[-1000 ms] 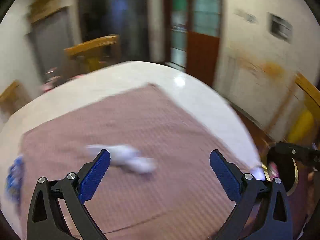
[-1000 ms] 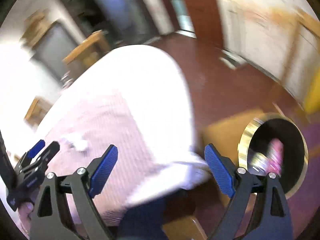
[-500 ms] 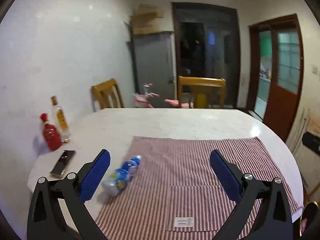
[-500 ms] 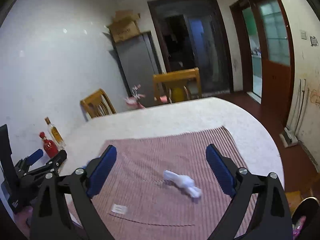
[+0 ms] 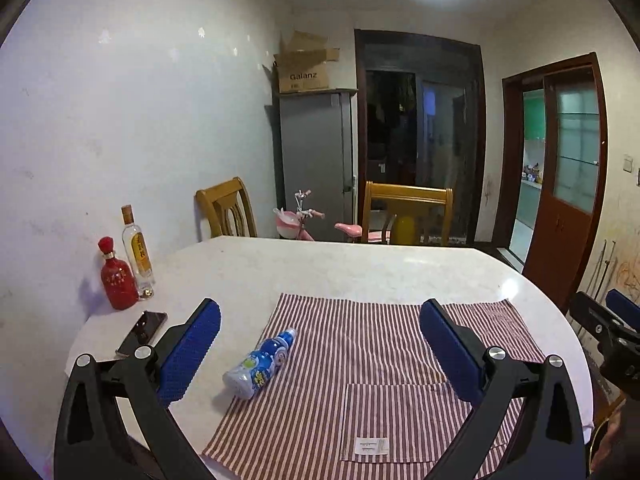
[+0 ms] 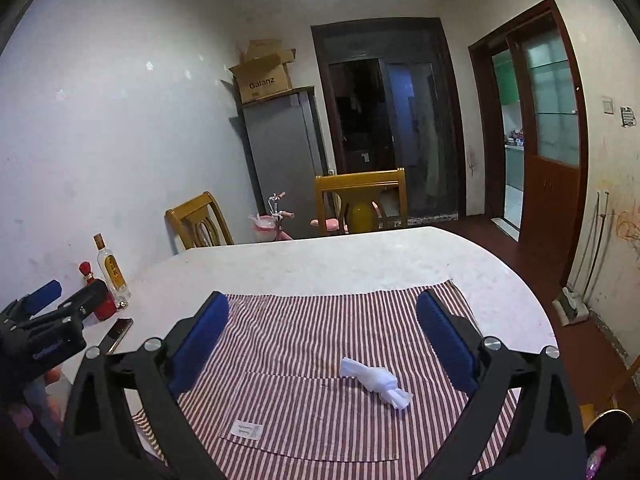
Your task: Collect trash
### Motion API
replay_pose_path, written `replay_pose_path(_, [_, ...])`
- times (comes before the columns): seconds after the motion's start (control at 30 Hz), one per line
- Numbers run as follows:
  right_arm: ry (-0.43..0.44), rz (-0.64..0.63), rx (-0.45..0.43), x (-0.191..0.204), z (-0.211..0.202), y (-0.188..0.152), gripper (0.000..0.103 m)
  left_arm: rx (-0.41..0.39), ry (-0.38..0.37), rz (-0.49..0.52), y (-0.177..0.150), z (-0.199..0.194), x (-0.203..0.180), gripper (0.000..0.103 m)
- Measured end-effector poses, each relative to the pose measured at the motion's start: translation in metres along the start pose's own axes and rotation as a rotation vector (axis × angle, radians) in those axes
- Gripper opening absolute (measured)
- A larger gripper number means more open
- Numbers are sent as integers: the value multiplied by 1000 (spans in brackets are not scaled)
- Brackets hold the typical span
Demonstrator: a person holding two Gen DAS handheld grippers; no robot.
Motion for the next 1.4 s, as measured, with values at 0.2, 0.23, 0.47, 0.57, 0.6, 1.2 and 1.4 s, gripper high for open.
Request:
replay_pose_path(0.2, [7,-8,-3,2,0,1,95,-22,0,3,3,-7,1,97])
replay_pose_path(0.23, [8,-6,-3,2,-1,1,95,-23,-2,5,4,-7,1,97])
replay_pose_path(0.47, [-2,-8,-3,2,1,1,95,-31,-7,12,7,-7,-2,97])
replay_pose_path(0.57, [-5,-10,-1,1,3,1,95,-28,-6,17,7,-5,-4,97])
replay_pose_path(0.6, [-4,-9,2,1,4,1,95,-27,-6,18,7,-5,-4,97])
replay_pose_path(1.2, [-7,-10,14,4,10,-1,96,-21,-18,16,5,2,-4,97])
replay_pose_path(1.4, [-4,-19,23,6,14,-2,96,-18,-18,11,4,5,-1,97])
Point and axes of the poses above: each gripper's, at about its wrist camera, not at the fingertips, and z roughly the way its jaws point, x to its left, y to its top, the point moved 2 cm from there along z, roughly the way its jaws point, and after that the axes turned 8 degrees about y, right-handed, at the moved point
